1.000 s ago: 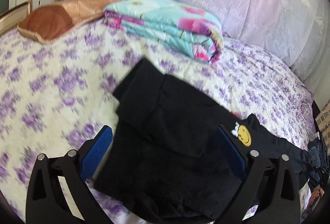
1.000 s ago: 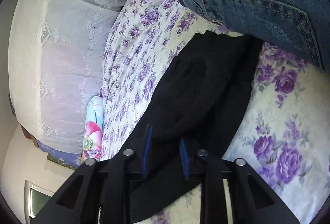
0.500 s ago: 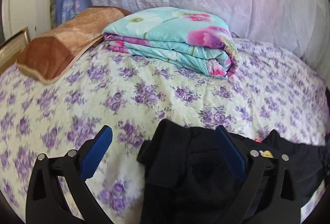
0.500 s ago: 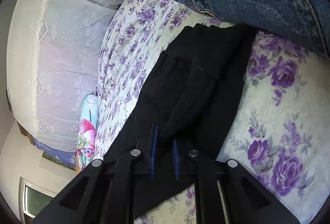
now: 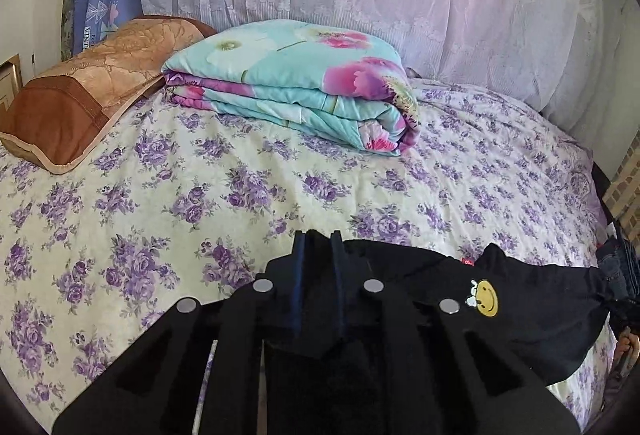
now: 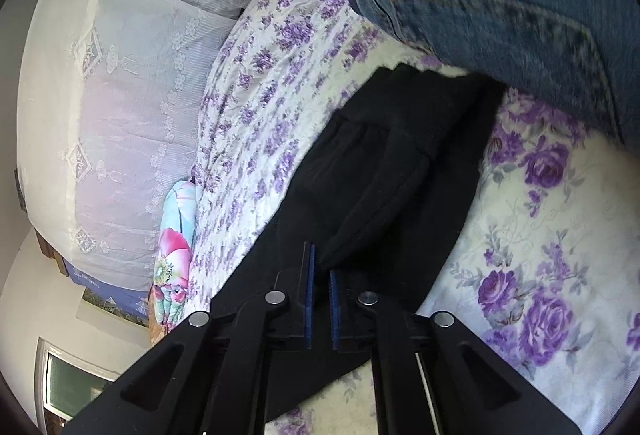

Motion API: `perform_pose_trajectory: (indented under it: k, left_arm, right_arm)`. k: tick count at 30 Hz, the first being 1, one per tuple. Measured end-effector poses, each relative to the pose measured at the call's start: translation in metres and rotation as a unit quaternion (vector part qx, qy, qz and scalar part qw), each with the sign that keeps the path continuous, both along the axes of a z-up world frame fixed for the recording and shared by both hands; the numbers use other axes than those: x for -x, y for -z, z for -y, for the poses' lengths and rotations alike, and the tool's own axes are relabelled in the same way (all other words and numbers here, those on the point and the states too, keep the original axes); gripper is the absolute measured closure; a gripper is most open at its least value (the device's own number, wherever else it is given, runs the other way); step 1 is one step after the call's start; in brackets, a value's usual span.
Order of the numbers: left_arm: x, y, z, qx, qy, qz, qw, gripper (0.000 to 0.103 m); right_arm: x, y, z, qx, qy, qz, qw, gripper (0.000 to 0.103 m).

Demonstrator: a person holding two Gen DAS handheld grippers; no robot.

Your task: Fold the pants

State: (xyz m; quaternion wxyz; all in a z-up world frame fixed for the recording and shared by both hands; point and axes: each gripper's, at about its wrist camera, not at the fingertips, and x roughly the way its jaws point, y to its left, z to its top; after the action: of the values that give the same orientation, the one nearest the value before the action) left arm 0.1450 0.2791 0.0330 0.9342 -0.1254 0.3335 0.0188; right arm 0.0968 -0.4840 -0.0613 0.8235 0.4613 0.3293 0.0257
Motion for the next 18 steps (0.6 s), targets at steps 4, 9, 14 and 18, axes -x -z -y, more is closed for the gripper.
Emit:
perform_pose_trajectory:
  k: [4,9,14,18]
  left_arm:
    - [-0.004,-0.022,-0.001,0.030,-0.001,0.026,0.9992,0.092]
    - [-0.043,-0.047,-0.005,0.063,-0.019,0.052,0.9964,0.092]
    - [-0.092,-0.058,-0.016,0.068,-0.068,0.072,0.9927,0.103]
    - [-0.133,-0.049,-0.037,0.101,-0.098,0.058,0.9884,0.103]
  right_arm:
    - [-0.001,-0.027,0.005,0.013,-0.006,0.019,1.000,0.099]
    - [-0.037,-0.071,0.006,0.048,-0.026,0.045,0.998,0.099]
    - [-0.116,-0.100,0.012,0.071,-0.034,0.051,0.996,0.100]
    - [-0.203,-0.100,0.003,0.102,-0.040,0.027,0.994,0.100]
